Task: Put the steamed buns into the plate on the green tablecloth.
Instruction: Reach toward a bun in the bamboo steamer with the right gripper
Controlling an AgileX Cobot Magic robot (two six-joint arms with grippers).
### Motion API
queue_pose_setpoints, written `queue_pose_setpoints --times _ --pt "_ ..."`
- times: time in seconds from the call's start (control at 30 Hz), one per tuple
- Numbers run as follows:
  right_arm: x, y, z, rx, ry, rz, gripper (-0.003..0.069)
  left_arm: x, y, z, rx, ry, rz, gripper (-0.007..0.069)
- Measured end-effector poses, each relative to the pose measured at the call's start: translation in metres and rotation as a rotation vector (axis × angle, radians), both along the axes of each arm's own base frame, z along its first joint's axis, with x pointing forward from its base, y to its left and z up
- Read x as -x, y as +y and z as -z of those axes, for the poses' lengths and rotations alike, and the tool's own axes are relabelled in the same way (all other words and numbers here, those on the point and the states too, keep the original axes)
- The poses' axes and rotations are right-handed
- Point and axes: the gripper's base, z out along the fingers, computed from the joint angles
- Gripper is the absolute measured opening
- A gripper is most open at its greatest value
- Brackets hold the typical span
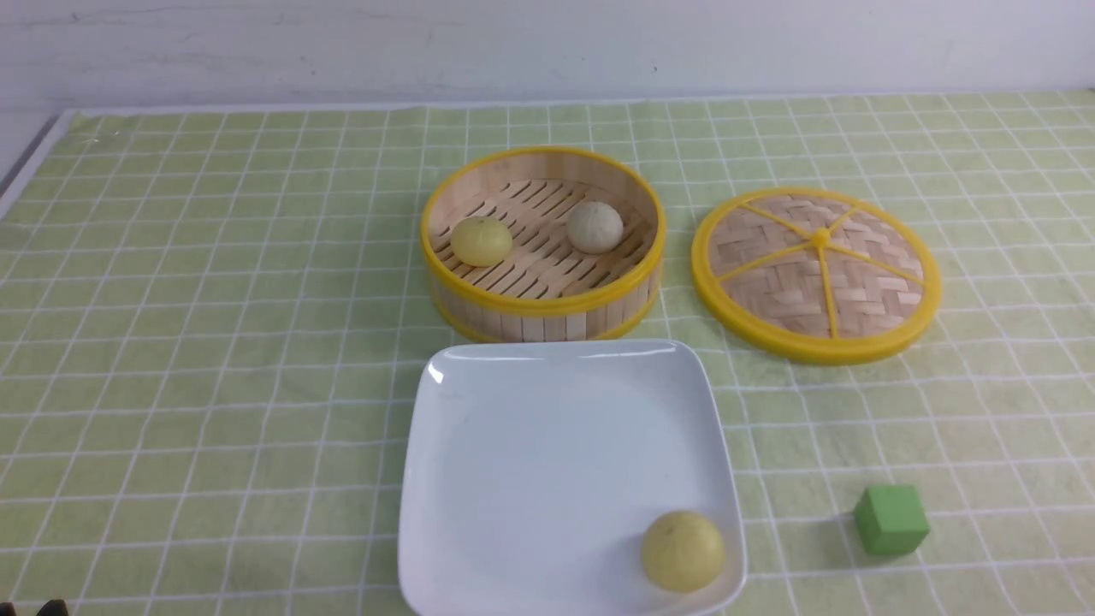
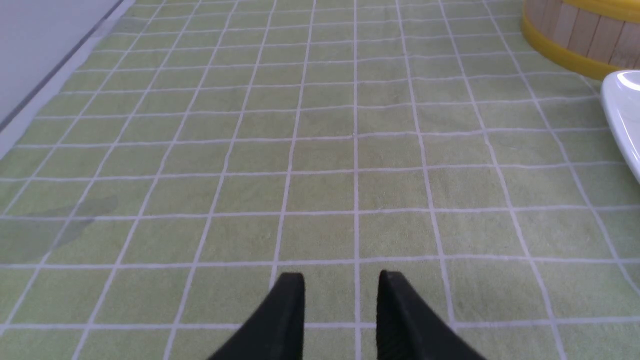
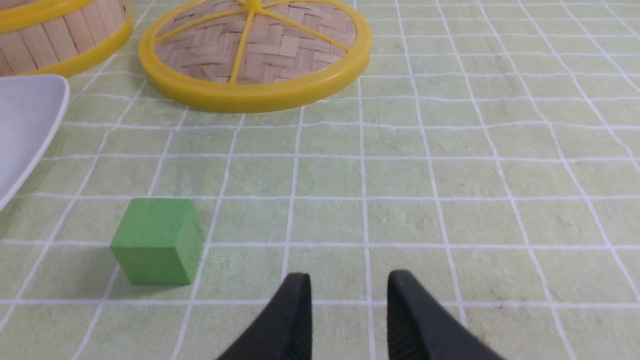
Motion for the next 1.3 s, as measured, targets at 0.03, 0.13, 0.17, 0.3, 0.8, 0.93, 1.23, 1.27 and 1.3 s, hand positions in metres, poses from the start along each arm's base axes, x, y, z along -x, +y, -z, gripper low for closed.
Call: queue_pose_setpoints --times 0.03,0.13,0.17,0.3,0.8,0.93,1.23,1.27,1.3 --pt "0.000 0.000 0.000 0.000 0.000 0.000 0.0240 0.000 0.000 0.000 0.000 0.000 0.000 0.0241" --pt "0.000 0.000 0.000 0.000 0.000 0.000 0.0240 0.000 0.000 0.000 -0.003 0.000 0.000 0.0241" --pt "0.000 0.000 0.000 0.000 0.000 0.000 0.0240 0.000 0.000 0.000 -0.003 0.000 0.000 0.0241" --pt "0.000 0.000 0.000 0.000 0.000 0.000 0.0240 0.000 0.000 0.000 -0.004 0.000 0.000 0.0241" --pt "0.000 0.003 -0.001 -0.177 0.002 0.018 0.0240 0.000 -0.007 0.000 0.373 0.003 -0.040 0.0241" --pt "0.000 0.012 -0.002 -0.650 0.039 0.063 0.0240 0.001 -0.018 0.000 1.018 0.067 -0.122 0.0241" --pt "0.000 0.017 -0.008 -0.965 0.041 0.087 0.0240 0.001 -0.025 -0.005 1.522 0.112 -0.195 0.0241" --pt "0.000 0.017 -0.009 -0.964 0.039 0.086 0.0240 0.001 -0.024 -0.006 1.530 0.094 -0.190 0.0241" --pt "0.000 0.017 -0.009 -0.965 0.037 0.085 0.0240 0.000 -0.024 -0.006 1.531 0.089 -0.189 0.0241"
